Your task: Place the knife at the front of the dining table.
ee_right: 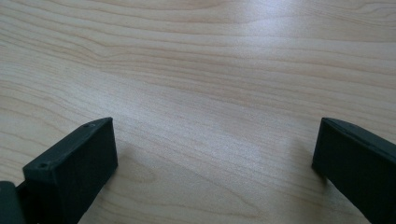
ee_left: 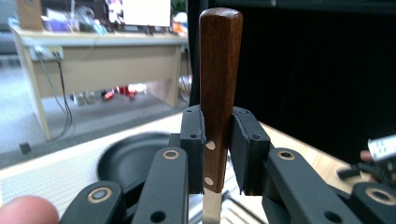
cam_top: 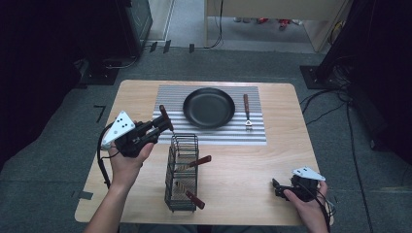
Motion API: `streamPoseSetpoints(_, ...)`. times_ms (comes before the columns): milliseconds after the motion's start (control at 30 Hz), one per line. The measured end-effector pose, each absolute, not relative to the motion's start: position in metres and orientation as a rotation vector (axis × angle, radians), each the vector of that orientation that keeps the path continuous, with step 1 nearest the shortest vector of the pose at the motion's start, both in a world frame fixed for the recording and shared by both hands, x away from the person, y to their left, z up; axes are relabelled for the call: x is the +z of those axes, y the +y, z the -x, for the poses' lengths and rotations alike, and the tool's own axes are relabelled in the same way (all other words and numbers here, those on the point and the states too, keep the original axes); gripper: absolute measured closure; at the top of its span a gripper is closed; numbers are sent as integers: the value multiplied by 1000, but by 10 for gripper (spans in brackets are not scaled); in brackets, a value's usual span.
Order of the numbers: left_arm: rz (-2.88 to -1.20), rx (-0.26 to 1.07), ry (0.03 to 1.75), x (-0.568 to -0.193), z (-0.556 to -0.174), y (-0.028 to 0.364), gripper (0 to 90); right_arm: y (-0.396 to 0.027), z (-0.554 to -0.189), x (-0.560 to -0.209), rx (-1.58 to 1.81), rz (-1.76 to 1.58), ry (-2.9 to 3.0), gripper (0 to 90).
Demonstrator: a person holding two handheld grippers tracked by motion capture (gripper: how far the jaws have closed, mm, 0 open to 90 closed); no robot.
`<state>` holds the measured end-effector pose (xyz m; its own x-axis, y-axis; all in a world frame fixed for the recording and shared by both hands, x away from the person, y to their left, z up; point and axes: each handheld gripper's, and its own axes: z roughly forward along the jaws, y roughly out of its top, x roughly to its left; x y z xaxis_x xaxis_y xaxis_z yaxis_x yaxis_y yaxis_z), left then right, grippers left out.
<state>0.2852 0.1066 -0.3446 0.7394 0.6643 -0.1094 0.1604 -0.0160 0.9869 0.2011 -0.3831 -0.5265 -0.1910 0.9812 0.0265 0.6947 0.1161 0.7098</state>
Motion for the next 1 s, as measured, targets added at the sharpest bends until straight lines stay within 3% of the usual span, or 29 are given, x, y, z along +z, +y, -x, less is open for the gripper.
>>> streamPoseSetpoints(467,-1406,562,701,-300,-280,127,769,-383,-201,-527,836,-1619,1946,0)
streamPoseSetpoints(1000,-1395,653,915,-317,-315,125,768,-383,-201,-527,837,-1621,1945,0)
